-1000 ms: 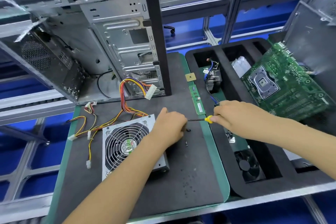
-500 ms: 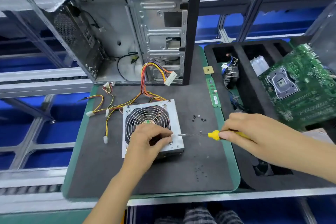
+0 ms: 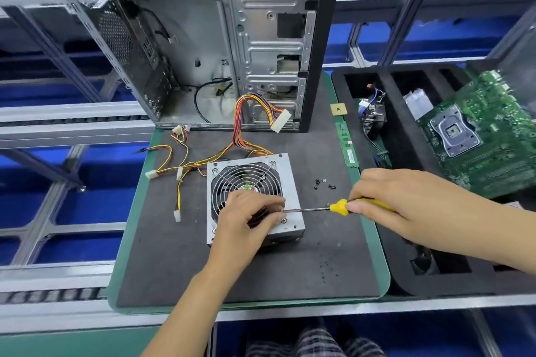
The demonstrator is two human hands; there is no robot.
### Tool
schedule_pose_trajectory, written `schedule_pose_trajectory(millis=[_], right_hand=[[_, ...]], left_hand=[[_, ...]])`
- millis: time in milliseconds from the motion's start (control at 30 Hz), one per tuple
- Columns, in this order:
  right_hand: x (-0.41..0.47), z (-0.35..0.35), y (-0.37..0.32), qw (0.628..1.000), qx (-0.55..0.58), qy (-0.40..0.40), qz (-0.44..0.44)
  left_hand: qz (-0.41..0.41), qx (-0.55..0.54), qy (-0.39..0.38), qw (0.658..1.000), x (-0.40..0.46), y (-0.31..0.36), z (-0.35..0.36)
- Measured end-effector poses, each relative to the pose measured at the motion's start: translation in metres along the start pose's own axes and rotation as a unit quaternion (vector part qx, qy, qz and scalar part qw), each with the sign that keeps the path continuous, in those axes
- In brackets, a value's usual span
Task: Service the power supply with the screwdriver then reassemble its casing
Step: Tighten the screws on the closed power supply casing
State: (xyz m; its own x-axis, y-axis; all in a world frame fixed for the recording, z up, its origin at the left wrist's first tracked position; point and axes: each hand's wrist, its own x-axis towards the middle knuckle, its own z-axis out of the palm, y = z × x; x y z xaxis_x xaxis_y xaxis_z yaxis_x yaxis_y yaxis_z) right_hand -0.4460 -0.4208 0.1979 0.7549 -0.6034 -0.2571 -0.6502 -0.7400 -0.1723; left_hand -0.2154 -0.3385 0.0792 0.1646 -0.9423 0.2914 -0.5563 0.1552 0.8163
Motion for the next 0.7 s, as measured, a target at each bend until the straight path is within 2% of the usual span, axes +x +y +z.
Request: schedule_pose_trajectory(millis=[200,333,533,700], right_hand=[[0.001,-0.004,-0.006,1.0,-0.016,-0.006,0.012],[0.001,-0.008,-0.007,1.0,0.007,-0.017,0.021],[0.003,-0.009,-0.006,0.997,0.076,-0.022,0.025],[0.003,-0.009,-0.008,0.994,0.1,-0.024,0.045]], left_hand=[[0.031,0.005,0.008,0.999,-0.001,-0.001,-0.001],[0.098,0.039,0.036,0.994,0.0,-0.001,0.0],[0.198,0.087,0.036,0.976,-0.004,-0.006,0.006],[0.208,0.1,0.034,0.972,-0.005,-0.01,0.011]])
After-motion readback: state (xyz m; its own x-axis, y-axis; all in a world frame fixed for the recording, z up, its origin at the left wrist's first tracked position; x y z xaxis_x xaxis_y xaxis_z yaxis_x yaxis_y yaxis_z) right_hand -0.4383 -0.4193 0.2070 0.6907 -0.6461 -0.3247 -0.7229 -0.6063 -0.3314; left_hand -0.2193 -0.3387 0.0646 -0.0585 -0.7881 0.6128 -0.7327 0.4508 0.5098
